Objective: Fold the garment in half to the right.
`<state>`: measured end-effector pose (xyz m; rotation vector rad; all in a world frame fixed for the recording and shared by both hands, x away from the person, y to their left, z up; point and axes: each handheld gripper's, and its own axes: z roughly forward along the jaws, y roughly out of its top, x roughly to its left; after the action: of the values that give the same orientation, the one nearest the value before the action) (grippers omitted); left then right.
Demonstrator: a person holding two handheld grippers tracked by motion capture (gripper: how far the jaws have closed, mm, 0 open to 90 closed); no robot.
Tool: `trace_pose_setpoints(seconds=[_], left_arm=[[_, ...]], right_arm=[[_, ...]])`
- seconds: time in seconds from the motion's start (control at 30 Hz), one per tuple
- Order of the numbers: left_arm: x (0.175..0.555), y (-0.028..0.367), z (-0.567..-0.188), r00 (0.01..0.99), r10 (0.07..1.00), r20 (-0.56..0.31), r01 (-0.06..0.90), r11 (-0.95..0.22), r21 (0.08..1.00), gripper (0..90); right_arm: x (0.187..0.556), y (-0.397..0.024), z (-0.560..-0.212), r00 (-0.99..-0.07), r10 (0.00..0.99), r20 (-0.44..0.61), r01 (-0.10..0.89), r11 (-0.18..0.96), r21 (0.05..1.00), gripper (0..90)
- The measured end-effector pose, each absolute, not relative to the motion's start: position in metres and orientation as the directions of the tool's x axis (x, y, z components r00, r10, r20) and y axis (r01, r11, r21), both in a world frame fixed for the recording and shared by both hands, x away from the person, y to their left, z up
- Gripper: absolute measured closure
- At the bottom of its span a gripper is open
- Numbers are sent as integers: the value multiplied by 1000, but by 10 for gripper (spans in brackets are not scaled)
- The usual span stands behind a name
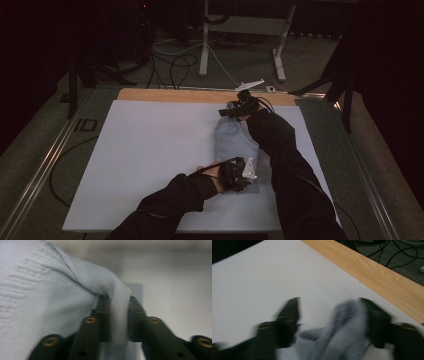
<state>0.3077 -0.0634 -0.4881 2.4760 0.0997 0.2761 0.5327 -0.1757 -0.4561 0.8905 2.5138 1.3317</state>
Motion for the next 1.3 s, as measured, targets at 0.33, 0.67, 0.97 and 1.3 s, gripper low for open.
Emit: trace_pose_setpoints(seconds=[0.33, 0.67, 0.97, 1.3], left_arm=[[302, -69, -487, 989, 48, 139, -49, -785, 618, 544], [297, -68, -481, 993, 11, 121, -67, -783, 618, 461], [294, -57, -473, 995, 6, 100, -59, -773, 632, 361], [297, -35, -465, 999, -22, 48, -48, -760, 648, 252]], right_arm=[[529, -188, -453, -814, 569, 113, 420, 444, 792, 99], [519, -202, -436, -825, 560, 71, 373, 446, 814, 98], [509, -200, -441, -832, 548, 80, 362, 428, 828, 98], [496, -198, -441, -839, 538, 83, 351, 417, 839, 97]])
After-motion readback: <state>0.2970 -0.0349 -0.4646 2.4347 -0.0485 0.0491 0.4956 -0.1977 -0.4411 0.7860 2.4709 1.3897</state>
